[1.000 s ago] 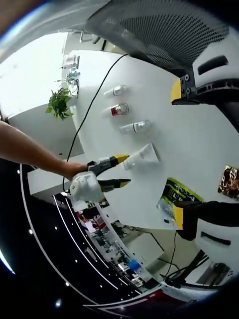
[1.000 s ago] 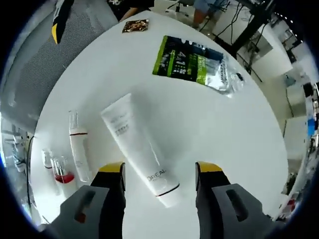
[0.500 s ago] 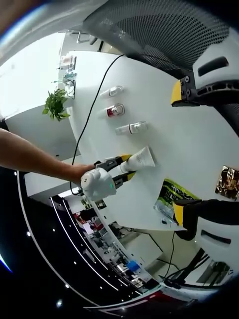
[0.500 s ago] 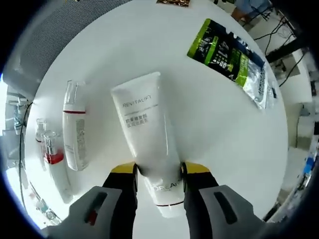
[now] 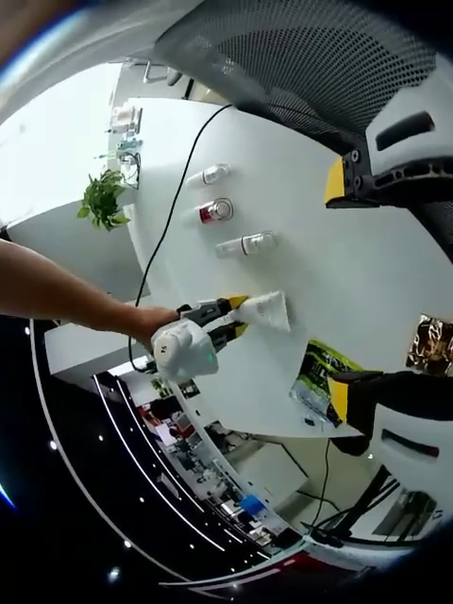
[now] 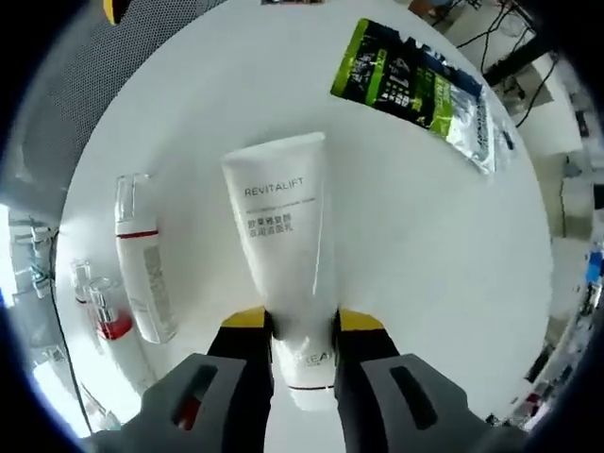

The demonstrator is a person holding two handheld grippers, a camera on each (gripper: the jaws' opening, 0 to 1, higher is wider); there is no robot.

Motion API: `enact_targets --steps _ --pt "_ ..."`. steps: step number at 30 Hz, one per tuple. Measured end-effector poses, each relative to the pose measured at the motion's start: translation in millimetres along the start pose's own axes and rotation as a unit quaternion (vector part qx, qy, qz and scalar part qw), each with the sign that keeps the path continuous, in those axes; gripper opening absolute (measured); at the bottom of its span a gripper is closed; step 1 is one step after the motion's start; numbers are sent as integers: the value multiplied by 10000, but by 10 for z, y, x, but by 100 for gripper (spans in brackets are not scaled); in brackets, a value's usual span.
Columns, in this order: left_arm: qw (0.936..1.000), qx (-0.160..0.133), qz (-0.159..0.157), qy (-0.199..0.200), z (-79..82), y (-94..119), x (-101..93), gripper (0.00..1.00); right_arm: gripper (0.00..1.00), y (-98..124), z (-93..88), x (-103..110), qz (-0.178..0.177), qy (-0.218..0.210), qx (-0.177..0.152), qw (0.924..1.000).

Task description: Arrange the skincare products in the storage area until every visible bottle or jar stands upright without overlapping.

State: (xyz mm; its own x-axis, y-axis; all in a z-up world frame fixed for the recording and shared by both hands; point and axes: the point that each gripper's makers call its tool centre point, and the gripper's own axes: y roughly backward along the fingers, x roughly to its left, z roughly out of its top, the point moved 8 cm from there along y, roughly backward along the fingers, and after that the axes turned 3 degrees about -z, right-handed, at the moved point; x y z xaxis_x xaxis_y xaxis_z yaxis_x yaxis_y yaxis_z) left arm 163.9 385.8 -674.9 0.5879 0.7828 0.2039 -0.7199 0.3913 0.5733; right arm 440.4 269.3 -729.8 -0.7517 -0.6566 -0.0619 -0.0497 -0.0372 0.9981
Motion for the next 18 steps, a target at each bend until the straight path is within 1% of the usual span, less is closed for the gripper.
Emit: enact_targets --steps 2,4,5,6,7,8,9,11,12,13,14,15,16,17,18 --pt "10000 26 -11 24 -5 -2 0 72 17 26 -15 -1 -103 -373 -176 9991" --pt "10000 42 0 37 -5 -1 6 71 15 86 -21 14 -282 -793 -373 9958" --pt "10000 53 4 46 -6 0 8 71 14 147 -8 20 -499 -1134 -602 9905" --pt "10000 54 8 46 -6 0 8 71 14 197 2 26 -647 -1387 -779 9851" --pt "10000 46 14 43 -4 1 9 71 14 295 21 46 -881 -1908 -1091 9716" --pt "10000 32 19 47 0 3 10 71 14 358 37 72 -988 -2217 -1337 9608" --pt "10000 6 26 67 8 7 14 71 14 448 53 119 -1145 -2572 -1628 9456" --pt "9999 -16 34 102 16 11 18 71 14 561 85 226 -1322 -2999 -1892 9256" --pt "9999 -54 35 134 26 15 21 71 14 643 134 338 -1391 -3209 -2108 9128" --pt "9998 -85 38 170 33 20 23 71 14 692 177 403 -1467 -3287 -2239 9057" --pt "9997 -138 58 179 45 29 28 71 14 761 237 526 -1510 -3409 -2333 8981" --pt "9997 -176 72 177 55 33 33 72 14 807 280 606 -1600 -3448 -2397 8933" --pt "9995 -237 80 198 72 38 38 72 14 867 342 715 -1660 -3607 -2508 8828" --pt "9992 -298 94 238 86 45 47 73 14 908 400 796 -1644 -3773 -2632 8725" --pt "9986 -405 86 327 112 55 54 74 15 945 454 868 -1668 -3863 -2768 8639"
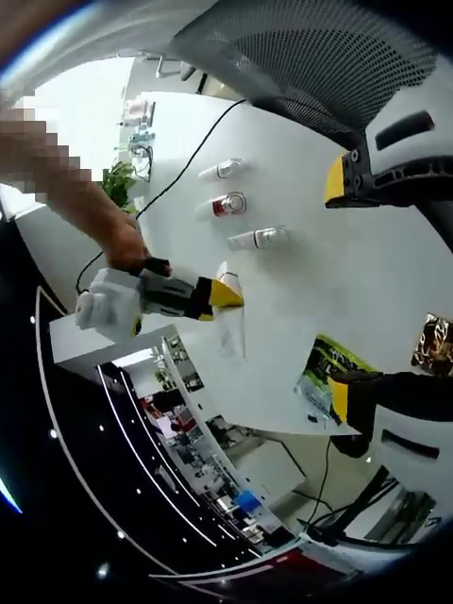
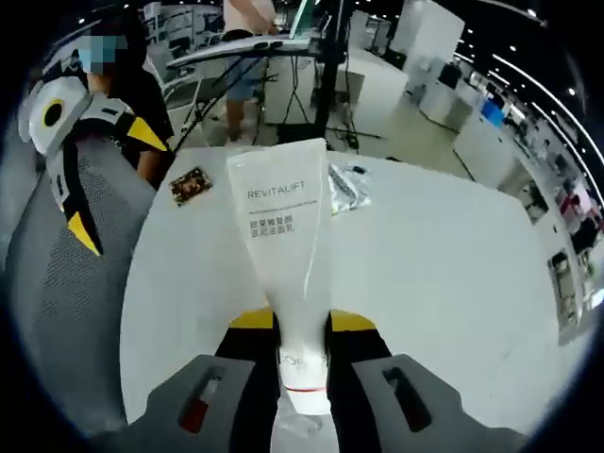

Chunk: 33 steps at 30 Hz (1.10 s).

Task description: Arrange the skincare products in the storage area until every visible bottle or jar stands upright without overlapping.

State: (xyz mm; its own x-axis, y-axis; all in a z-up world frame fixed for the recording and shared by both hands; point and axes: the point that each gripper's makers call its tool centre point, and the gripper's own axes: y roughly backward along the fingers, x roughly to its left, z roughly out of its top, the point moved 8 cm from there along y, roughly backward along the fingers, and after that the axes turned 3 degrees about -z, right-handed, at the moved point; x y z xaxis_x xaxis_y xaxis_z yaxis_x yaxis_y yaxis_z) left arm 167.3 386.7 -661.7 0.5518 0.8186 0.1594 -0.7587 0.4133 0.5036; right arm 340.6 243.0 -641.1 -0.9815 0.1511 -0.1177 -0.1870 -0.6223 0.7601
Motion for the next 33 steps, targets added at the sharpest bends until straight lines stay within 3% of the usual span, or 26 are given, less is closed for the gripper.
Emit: enact_targets --steps 3,5,7,9,10,12,13,16,17,18,21,25,26,29,31,32,33 --pt "9996 -99 -33 264 47 17 31 76 15 124 45 291 24 -245 -275 9993" --pt "9959 -346 -133 826 128 39 89 76 15 192 94 470 -3 -429 -510 9978" --pt "9782 -856 -373 1856 274 95 203 72 15 258 147 612 -57 -702 -800 9943" --pt "9556 -1296 -447 2608 370 179 365 68 16 304 181 706 8 -990 -1005 9900" --pt "9496 -1400 -500 2761 414 216 415 65 16 344 206 756 51 -1139 -1217 9860" --pt "9273 -1574 -854 3289 499 254 453 58 16 388 240 797 -13 -1523 -1478 9772" --pt "9055 -1857 -926 3703 566 265 464 55 16 405 249 821 12 -1620 -1536 9748" --pt "8901 -2118 -1054 3896 655 245 399 53 16 446 315 949 45 -1640 -1687 9719" --pt "8937 -2060 -1083 3837 661 213 353 53 16 452 336 989 76 -1662 -1723 9709" --pt "8927 -2066 -1129 3843 670 191 314 53 16 456 352 1023 95 -1636 -1751 9708" --pt "8814 -2139 -1221 4031 662 144 203 53 16 443 393 1120 137 -1645 -1781 9701" --pt "8917 -1967 -1367 3840 606 152 129 47 16 434 458 1240 319 -1618 -1838 9690" --pt "8916 -2018 -1378 3813 583 164 133 44 16 426 476 1269 359 -1614 -1846 9688" --pt "8783 -2177 -1506 3981 575 164 109 44 16 384 504 1354 432 -1598 -1834 9690" --pt "8769 -2120 -1753 3942 591 164 62 37 17 363 518 1395 499 -1614 -1806 9689" --pt "8823 -2017 -1774 3866 587 157 36 34 17 347 538 1432 516 -1617 -1779 9693" --pt "8948 -1929 -1626 3684 545 147 49 33 17 340 535 1443 529 -1638 -1775 9690"
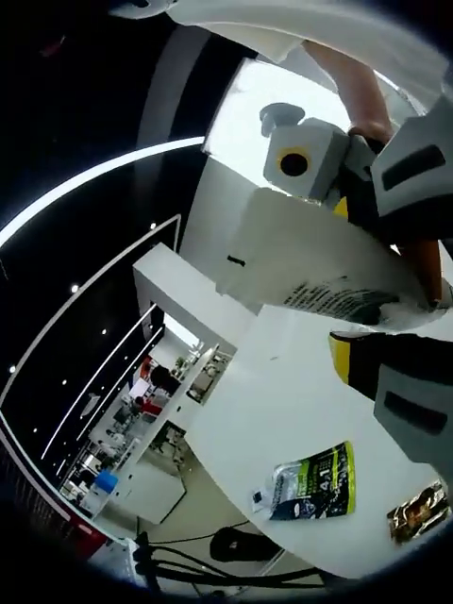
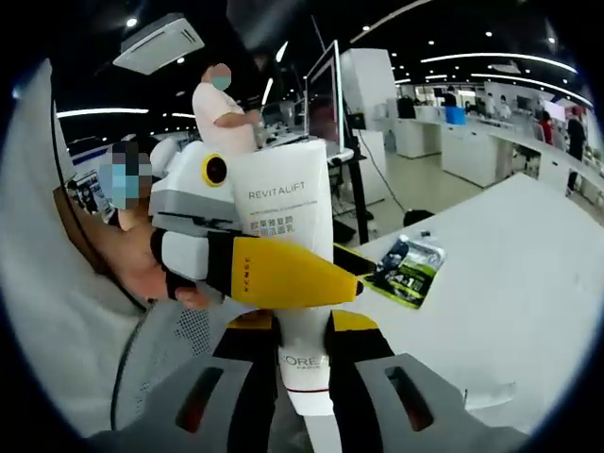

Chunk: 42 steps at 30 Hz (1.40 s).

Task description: Arrange the skincare products in the storage area until every visible bottle or jar stands upright without overlapping.

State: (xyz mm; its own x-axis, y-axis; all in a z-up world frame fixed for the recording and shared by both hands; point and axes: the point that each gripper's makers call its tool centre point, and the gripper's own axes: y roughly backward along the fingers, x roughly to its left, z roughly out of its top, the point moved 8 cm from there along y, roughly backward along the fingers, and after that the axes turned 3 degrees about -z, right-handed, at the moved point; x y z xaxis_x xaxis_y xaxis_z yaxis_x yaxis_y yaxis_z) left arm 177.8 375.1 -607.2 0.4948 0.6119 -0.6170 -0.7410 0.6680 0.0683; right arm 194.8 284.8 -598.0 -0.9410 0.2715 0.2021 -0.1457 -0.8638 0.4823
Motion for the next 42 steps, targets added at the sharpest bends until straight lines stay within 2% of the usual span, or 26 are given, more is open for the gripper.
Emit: enact_targets --steps 1,4,8,11,14,15,16,17,18,19,21,25,27,31,36,38,42 --pt "9999 23 2 -116 -6 6 10 32 17 -16 -13 17 -8 -44 64 10000" --pt "10000 8 35 86 -11 10 18 31 17 -39 -33 28 -59 -100 119 9999" --pt "9999 27 59 138 -18 8 47 30 17 -63 -38 19 -143 -235 186 9995" --pt "9999 32 126 63 -13 21 76 28 18 -106 -25 37 -217 -239 218 9992" --pt "9994 -67 216 247 18 41 139 25 20 -134 -9 41 -326 -142 223 9991" --pt "9991 -73 254 318 20 46 165 21 23 -162 -15 65 -323 -91 242 9991" --pt "9988 -44 309 365 17 62 206 18 26 -174 -18 95 -159 -21 269 9995" --pt "9991 -5 313 289 18 86 229 16 28 -180 -26 81 -259 -31 265 9993" --pt "9981 -25 319 517 22 95 230 16 28 -183 -13 85 -183 27 178 9997" --pt "9977 -137 305 583 40 99 224 15 28 -160 -2 65 -214 5 134 9997" --pt "9984 -159 262 468 52 103 211 15 28 -159 28 40 -86 -203 70 9997" --pt "9980 -206 245 541 70 120 241 14 28 -161 40 10 66 -275 27 9996" --pt "9986 -199 175 451 90 121 225 14 28 -126 38 11 121 -260 -64 9996" --pt "9999 -78 137 7 128 151 204 14 32 7 13 -58 3 -179 -156 9997" --pt "10000 22 -50 -54 97 120 171 14 35 270 5 -190 -2 -406 -433 9982" --pt "9997 147 -89 -193 66 98 149 14 36 359 83 -254 -89 -597 -687 9958" --pt "9974 427 -259 -528 8 68 82 14 36 468 304 -303 -60 -501 -1018 9935"
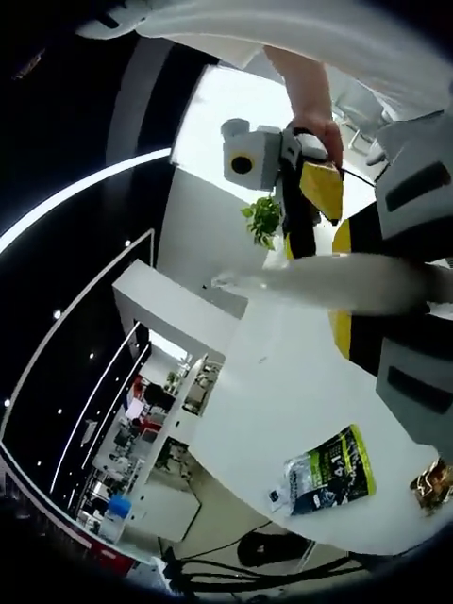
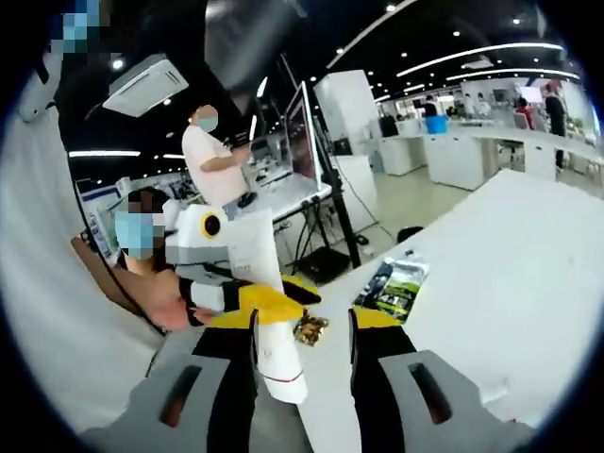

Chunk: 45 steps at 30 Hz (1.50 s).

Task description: Arrange the skincare products in the storage area until every visible bottle or jar stands upright without overlapping.

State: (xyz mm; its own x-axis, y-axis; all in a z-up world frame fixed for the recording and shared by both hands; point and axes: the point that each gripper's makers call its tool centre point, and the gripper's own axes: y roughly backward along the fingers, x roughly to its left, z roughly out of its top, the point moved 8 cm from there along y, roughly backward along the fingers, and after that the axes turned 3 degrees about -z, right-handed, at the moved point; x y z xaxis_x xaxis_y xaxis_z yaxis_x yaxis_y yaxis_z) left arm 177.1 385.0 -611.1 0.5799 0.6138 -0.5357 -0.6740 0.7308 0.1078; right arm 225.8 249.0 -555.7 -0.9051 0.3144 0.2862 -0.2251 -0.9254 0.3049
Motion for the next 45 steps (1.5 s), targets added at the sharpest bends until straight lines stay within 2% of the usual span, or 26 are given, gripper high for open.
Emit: enact_targets --steps 1,3,4,5,8,9,10,11,12,13,14,16,18,20,21,24,25,27,30,32,34,37,40,42,45 --pt "9997 148 -142 -100 -33 -26 -34 14 35 -14 65 25 231 86 21 9997" --pt "9983 399 -364 -201 -92 -73 -111 14 33 -21 136 104 985 178 212 9948" --pt "9976 488 -357 -342 -114 -88 -135 14 31 -33 158 98 1088 122 324 9935" --pt "9959 615 -407 -531 -143 -105 -151 14 31 -43 177 76 1144 253 539 9916" --pt "9882 1068 -551 -949 -248 -148 -231 14 32 -55 197 58 1271 1033 1015 9813" --pt "9868 1101 -590 -1030 -259 -158 -243 14 32 -56 191 78 1404 1052 1150 9778" --pt "9848 1140 -641 -1138 -275 -167 -265 14 32 -59 177 116 1621 1216 1338 9701" --pt "9840 1182 -655 -1164 -287 -172 -273 14 32 -62 163 129 1694 1328 1488 9651" --pt "9824 1247 -676 -1215 -303 -178 -282 14 32 -67 138 160 1816 1487 1714 9568" --pt "9802 1328 -673 -1307 -322 -182 -287 14 31 -69 131 174 1858 1535 1783 9540" --pt "9793 1351 -684 -1343 -328 -184 -290 14 30 -70 112 201 1943 1660 1958 9468" --pt "9742 1519 -717 -1506 -371 -198 -307 14 24 -84 79 295 2125 2290 2354 9203" --pt "9700 1640 -736 -1633 -404 -211 -322 14 16 -117 61 371 2275 2467 2454 9095" --pt "9651 1763 -797 -1766 -444 -219 -358 14 17 -145 26 401 2309 2603 2663 8989" --pt "9618 1826 -834 -1863 -459 -223 -374 14 16 -160 -13 420 2351 2700 2850 8892" --pt "9571 1951 -877 -1955 -498 -234 -393 14 10 -175 -93 457 2513 2807 3134 8717" --pt "9531 2074 -876 -2021 -522 -231 -385 14 10 -194 -111 463 2454 2813 3142 8729" --pt "9503 2144 -855 -2087 -538 -241 -383 14 9 -198 -138 466 2429 2871 3243 8680" --pt "9487 2178 -897 -2108 -549 -245 -386 14 9 -207 -173 503 2428 3020 3383 8575" --pt "9451 2224 -944 -2200 -568 -252 -401 14 10 -231 -230 520 2446 3047 3518 8507" --pt "9377 2407 -956 -2317 -616 -257 -412 14 9 -231 -252 544 2390 2991 3687 8471" --pt "9377 2399 -976 -2317 -615 -257 -415 15 7 -230 -240 558 2317 3001 3748 8460" --pt "9430 2248 -878 -2291 -577 -266 -391 16 5 -210 -208 561 2176 3161 3710 8456" --pt "9436 2191 -894 -2314 -567 -274 -394 17 4 -207 -192 561 2137 3225 3719 8438" --pt "9468 2061 -613 -2392 -503 -299 -364 19 3 -209 -151 546 1978 3398 3664 8433"
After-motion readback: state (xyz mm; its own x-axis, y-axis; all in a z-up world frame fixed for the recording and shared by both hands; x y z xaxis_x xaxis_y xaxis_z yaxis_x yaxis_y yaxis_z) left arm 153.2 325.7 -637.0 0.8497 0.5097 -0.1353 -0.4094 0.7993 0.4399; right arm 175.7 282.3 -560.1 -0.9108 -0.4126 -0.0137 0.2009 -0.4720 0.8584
